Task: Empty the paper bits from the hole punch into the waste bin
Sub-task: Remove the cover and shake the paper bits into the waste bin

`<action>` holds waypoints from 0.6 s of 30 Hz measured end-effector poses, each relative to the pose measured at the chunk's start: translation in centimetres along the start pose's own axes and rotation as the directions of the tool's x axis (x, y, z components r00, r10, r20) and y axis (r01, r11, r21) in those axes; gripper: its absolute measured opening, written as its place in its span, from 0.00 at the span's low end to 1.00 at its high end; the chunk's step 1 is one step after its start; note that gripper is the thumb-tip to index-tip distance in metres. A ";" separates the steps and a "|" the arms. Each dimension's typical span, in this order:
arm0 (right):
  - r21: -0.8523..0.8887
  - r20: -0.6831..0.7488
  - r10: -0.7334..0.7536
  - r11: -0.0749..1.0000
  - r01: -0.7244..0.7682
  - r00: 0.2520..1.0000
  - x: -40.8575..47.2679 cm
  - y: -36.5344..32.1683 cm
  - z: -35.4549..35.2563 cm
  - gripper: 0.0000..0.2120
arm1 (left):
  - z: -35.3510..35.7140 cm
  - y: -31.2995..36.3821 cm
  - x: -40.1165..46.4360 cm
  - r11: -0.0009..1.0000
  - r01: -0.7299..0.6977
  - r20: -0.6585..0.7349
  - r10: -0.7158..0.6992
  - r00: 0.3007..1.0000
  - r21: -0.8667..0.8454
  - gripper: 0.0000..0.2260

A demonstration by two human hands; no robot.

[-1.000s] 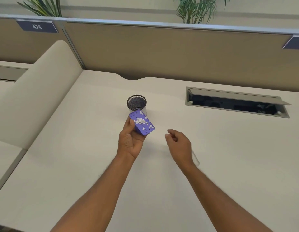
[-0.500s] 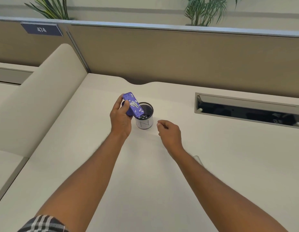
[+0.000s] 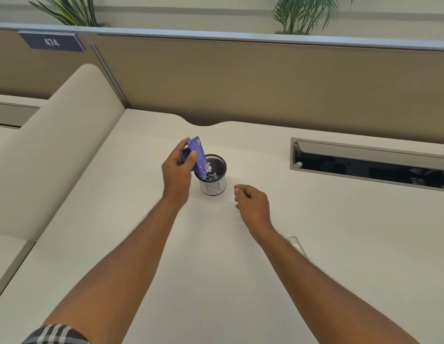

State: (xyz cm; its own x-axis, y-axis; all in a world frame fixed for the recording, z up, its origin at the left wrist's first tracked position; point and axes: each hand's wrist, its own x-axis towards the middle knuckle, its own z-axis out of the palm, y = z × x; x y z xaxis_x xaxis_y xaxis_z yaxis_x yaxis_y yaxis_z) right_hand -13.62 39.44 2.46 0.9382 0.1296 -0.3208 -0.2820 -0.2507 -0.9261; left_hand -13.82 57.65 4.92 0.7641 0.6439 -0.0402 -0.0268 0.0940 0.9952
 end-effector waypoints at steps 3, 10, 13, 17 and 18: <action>-0.004 0.000 -0.005 1.000 0.005 1.000 0.2 0.0 0.2 0.11 | 0.0 0.1 0.3 0.999 -0.027 0.007 0.027 1.000 0.026 0.16; 0.025 0.007 -0.006 1.000 0.006 1.000 0.8 -0.2 0.6 0.10 | -0.2 0.5 0.5 0.995 -0.078 0.037 0.076 0.996 0.056 0.16; 0.015 0.008 -0.032 0.999 0.032 0.999 1.1 -0.6 0.7 0.10 | -0.2 0.5 0.5 0.990 -0.113 0.074 0.107 0.992 0.088 0.16; -0.056 0.026 -0.105 0.993 0.106 0.994 1.8 -1.4 1.0 0.09 | -0.3 0.7 0.5 0.986 -0.138 0.115 0.127 0.985 0.093 0.16; -0.100 0.036 -0.151 0.983 0.154 0.988 2.0 -1.7 1.1 0.11 | -0.4 0.6 0.5 0.985 -0.142 0.123 0.130 0.984 0.099 0.16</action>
State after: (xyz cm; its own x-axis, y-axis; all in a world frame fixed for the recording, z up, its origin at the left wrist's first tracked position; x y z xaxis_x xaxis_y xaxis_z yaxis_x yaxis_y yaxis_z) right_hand -11.54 41.20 3.16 0.9624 0.2002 -0.1837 -0.1125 -0.3221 -0.9400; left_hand -13.69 58.29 5.49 0.8275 0.5524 0.1003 -0.0710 -0.0743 0.9947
